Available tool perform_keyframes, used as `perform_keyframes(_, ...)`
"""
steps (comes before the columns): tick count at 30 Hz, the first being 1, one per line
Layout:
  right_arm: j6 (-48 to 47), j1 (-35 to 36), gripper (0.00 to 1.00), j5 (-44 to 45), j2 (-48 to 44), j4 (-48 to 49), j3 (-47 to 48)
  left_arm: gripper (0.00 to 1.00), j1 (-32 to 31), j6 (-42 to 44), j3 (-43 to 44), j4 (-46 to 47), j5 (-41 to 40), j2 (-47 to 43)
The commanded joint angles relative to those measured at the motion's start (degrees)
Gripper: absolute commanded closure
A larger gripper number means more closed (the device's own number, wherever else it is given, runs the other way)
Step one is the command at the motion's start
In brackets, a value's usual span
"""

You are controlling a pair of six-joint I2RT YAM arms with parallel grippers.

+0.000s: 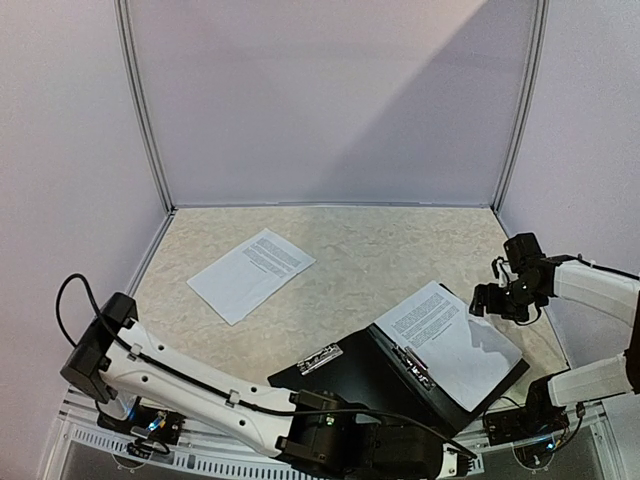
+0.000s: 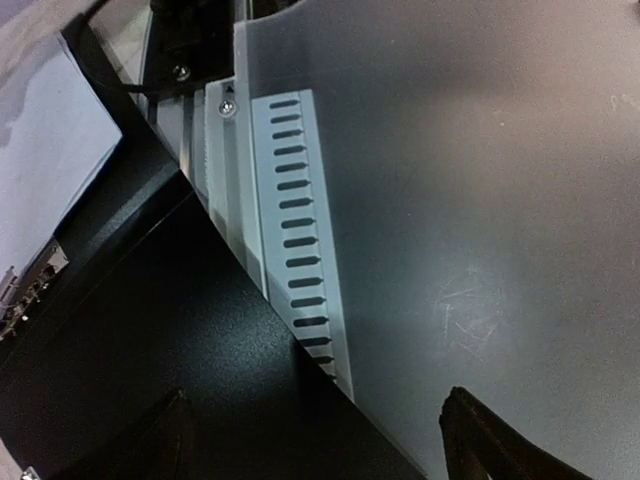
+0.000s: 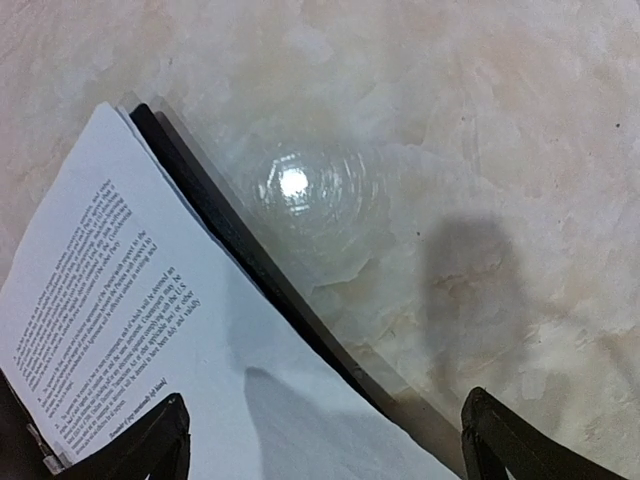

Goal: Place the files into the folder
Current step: Rotate the folder with some files at the center of the board.

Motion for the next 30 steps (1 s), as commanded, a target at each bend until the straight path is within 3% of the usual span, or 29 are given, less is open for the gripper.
perform_keyframes(1,1.18,-0.43,0.05,-0.67,-2.03,-0.5,3.71,0.14,-0.26,2.09,5.3,-0.63,-2.2,5.91)
perform_keyframes(6,1.31,-0.46,0.01,-2.83,-3.21,-2.11,5.3,0.05,-4.58,-0.9,25.92,-16.12,-23.08,24.72)
perform_keyframes(10,1.17,-0.43,0.01,-3.46,-5.22,-3.27,5.35,0.03,-5.1,-4.8,28.6,-17.82,-29.02,28.64)
perform_keyframes(13,1.08,-0.42,0.01,-2.74,-6.97,-3.93,5.35,0.03,-4.64,-6.66,25.02,-17.94,-31.13,26.93)
perform_keyframes(22,1.02,-0.43,0.01,-3.92,-9.19,-3.1,3.19,0.04,0.5,-10.46,2.08,-13.81,-31.3,12.81)
perform_keyframes(30,1.79,-0.42,0.01,-8.32,-9.49,4.91,-2.48,0.04,6.66,-10.9,-14.7,-9.34,-27.82,1.03)
